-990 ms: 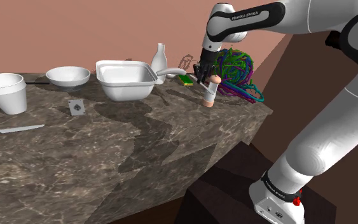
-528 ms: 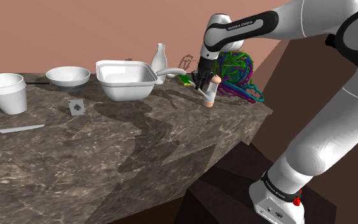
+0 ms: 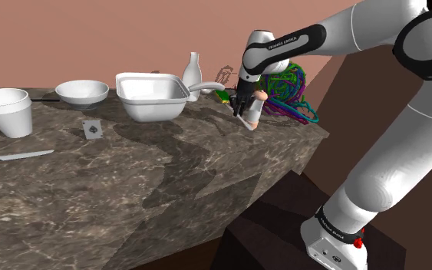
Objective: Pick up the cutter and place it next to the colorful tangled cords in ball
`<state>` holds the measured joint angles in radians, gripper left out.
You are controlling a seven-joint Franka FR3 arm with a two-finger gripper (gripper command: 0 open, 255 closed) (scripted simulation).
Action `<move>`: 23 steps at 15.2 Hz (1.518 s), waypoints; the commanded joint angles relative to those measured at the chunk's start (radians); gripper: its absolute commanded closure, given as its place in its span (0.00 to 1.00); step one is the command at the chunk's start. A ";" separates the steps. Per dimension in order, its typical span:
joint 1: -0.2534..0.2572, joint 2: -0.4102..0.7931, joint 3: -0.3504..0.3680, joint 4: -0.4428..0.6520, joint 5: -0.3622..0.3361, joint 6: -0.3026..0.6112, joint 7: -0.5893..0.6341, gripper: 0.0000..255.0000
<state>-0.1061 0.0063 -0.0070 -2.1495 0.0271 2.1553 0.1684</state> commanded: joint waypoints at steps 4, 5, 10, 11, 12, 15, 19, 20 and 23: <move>0.001 0.033 0.001 -0.033 0.002 0.066 0.000 1.00; 0.001 0.040 0.001 -0.039 0.002 0.079 -0.001 1.00; 0.001 0.079 0.001 -0.066 0.004 0.144 -0.003 1.00; 0.001 0.078 0.001 -0.066 0.004 0.144 -0.003 1.00; 0.001 0.079 0.001 -0.066 0.004 0.144 -0.003 1.00; 0.001 0.079 0.001 -0.066 0.004 0.144 -0.003 1.00; 0.001 0.079 0.001 -0.066 0.004 0.144 -0.003 0.00; 0.001 0.079 0.001 -0.066 0.004 0.144 -0.003 0.00; 0.001 0.079 0.001 -0.066 0.004 0.144 -0.003 0.00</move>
<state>-0.1048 0.0845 -0.0054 -2.2151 0.0311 2.2996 0.1653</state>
